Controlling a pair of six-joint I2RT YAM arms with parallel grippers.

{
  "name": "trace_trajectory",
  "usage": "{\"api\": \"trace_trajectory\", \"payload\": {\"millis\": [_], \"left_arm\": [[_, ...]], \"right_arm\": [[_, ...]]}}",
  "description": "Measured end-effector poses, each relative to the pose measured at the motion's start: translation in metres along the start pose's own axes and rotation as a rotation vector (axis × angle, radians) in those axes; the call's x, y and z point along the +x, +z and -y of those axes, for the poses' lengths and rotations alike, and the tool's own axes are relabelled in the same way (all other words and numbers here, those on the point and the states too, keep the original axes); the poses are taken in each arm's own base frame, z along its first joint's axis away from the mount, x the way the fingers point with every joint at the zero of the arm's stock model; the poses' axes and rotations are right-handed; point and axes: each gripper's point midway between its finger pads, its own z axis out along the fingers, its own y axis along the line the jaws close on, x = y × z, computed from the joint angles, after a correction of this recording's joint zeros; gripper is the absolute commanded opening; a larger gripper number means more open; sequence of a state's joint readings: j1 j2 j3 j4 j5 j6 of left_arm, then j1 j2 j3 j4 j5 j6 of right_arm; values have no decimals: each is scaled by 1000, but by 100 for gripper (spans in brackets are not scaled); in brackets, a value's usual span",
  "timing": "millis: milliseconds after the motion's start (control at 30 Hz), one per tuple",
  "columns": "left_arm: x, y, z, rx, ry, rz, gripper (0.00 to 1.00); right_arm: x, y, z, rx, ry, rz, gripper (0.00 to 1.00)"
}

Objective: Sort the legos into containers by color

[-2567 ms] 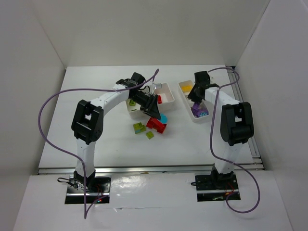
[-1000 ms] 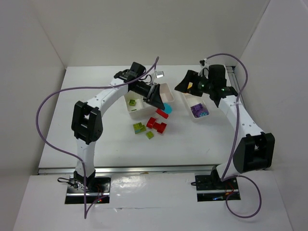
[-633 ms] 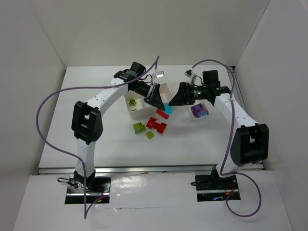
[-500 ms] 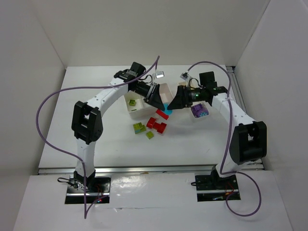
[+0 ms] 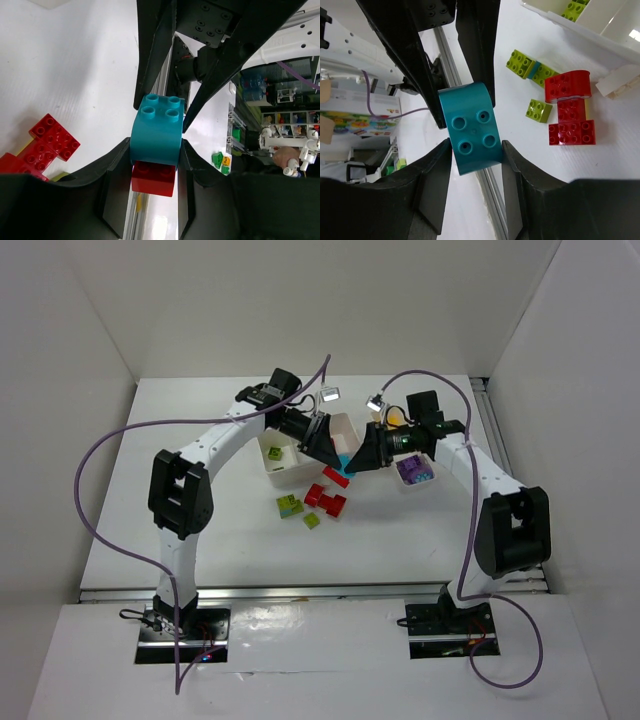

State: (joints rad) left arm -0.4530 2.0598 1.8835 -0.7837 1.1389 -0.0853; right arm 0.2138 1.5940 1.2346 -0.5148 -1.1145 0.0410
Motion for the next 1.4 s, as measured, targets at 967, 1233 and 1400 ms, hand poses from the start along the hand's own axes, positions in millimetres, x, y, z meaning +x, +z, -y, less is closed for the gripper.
{"api": "trace_trajectory", "payload": {"millis": [967,1233,1400], "left_arm": [[5,0,-18,-50,-33,-7,23],[7,-1,-22,-46,-45,-2,0],[19,0,-31,-50,-83,-16,0]], "right_arm": [[-10,-14,17,22,84,89,0],[-19,-23,27,73,95,135,0],[-39,-45,35,151,97,245,0]]}}
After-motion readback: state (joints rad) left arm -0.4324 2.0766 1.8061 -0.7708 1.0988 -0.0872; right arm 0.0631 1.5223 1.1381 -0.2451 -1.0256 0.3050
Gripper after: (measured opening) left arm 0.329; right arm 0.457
